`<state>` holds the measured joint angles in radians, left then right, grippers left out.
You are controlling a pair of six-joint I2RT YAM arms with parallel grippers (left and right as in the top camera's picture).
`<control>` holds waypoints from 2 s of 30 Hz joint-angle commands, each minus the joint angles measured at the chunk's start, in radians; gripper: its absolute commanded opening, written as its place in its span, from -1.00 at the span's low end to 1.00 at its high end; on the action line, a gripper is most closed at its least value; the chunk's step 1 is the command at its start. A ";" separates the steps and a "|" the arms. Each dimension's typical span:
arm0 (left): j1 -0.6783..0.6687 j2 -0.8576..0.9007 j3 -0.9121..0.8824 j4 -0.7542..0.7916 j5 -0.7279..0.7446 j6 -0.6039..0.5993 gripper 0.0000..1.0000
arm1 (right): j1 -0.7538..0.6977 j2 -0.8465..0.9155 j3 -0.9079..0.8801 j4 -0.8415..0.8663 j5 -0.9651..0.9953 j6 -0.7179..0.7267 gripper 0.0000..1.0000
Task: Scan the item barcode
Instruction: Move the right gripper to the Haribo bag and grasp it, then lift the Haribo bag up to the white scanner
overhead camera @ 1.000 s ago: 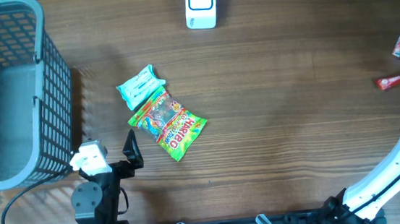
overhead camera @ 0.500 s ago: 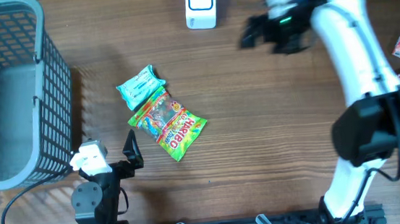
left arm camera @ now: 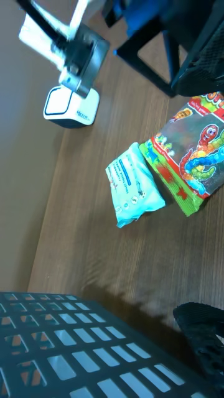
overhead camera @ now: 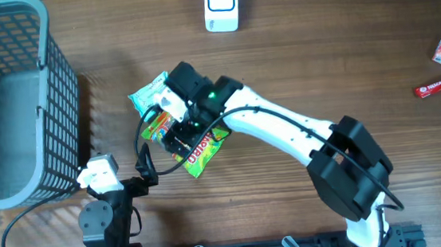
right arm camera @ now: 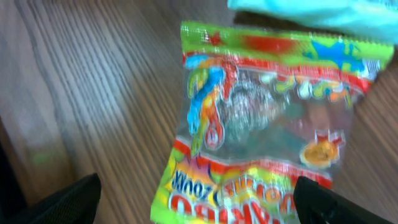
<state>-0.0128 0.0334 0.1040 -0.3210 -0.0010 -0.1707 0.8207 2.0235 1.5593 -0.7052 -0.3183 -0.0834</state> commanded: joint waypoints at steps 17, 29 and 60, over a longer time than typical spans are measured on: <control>0.004 -0.005 -0.005 0.002 0.011 -0.002 1.00 | -0.079 0.153 0.167 -0.122 0.043 0.218 -0.91; 0.004 -0.005 -0.005 0.002 0.011 -0.002 1.00 | -0.615 0.048 0.317 -0.657 -0.780 0.317 -0.91; 0.004 -0.005 -0.005 0.002 0.011 -0.002 1.00 | -0.143 0.203 -0.049 -0.124 0.224 0.624 0.41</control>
<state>-0.0128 0.0334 0.1040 -0.3210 -0.0010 -0.1707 0.6552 2.1338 1.5204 -0.8280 -0.0711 0.5011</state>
